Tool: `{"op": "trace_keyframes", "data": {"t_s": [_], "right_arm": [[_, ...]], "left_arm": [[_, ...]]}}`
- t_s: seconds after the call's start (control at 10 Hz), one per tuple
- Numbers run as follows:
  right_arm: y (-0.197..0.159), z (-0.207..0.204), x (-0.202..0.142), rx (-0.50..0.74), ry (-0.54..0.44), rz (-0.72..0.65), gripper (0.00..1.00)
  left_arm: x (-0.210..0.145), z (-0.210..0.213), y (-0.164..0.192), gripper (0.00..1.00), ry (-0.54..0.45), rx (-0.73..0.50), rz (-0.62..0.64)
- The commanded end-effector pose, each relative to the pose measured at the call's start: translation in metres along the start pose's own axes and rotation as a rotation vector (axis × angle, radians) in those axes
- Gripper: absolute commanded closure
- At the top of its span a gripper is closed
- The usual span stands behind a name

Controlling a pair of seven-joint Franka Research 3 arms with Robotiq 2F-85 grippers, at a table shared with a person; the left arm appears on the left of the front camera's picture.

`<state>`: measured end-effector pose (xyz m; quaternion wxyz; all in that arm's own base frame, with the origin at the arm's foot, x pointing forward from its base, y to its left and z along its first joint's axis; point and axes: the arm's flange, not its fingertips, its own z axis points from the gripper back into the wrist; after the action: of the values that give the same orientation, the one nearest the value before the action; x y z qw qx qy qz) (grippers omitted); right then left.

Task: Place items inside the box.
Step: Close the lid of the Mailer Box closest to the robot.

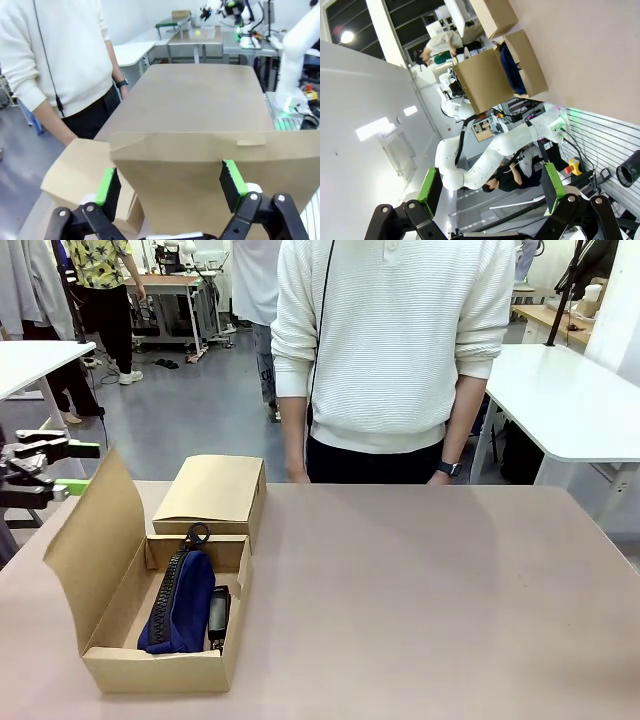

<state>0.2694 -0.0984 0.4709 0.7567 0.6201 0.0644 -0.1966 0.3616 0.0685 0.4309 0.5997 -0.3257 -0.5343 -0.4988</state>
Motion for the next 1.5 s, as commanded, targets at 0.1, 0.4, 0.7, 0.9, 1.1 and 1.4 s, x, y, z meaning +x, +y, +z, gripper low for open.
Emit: {"op": "trace_keyframes", "data": {"t_s": [0.1,0.4,0.7,0.9,1.1,1.4], "right_arm": [[0.005,0.000,-0.002,0.021,-0.002,-0.012,0.00],[0.005,0.000,-0.002,0.021,-0.002,-0.012,0.00],[0.005,0.000,-0.002,0.021,-0.002,-0.012,0.00],[0.005,0.000,-0.002,0.021,-0.002,-0.012,0.00],[0.005,0.000,-0.002,0.021,-0.002,-0.012,0.00],[0.005,0.000,-0.002,0.021,-0.002,-0.012,0.00]], "left_arm": [[0.001,-0.042,-0.016,0.00,-0.041,0.009,0.043],[-0.009,-0.085,-0.041,0.00,-0.026,-0.122,0.074],[-0.038,-0.106,-0.081,0.00,0.102,-0.252,0.067],[-0.054,-0.114,-0.098,0.00,0.195,-0.313,0.045],[-0.059,-0.113,-0.102,0.00,0.221,-0.331,0.044],[-0.060,-0.104,-0.103,0.00,0.269,-0.342,0.033]]}}
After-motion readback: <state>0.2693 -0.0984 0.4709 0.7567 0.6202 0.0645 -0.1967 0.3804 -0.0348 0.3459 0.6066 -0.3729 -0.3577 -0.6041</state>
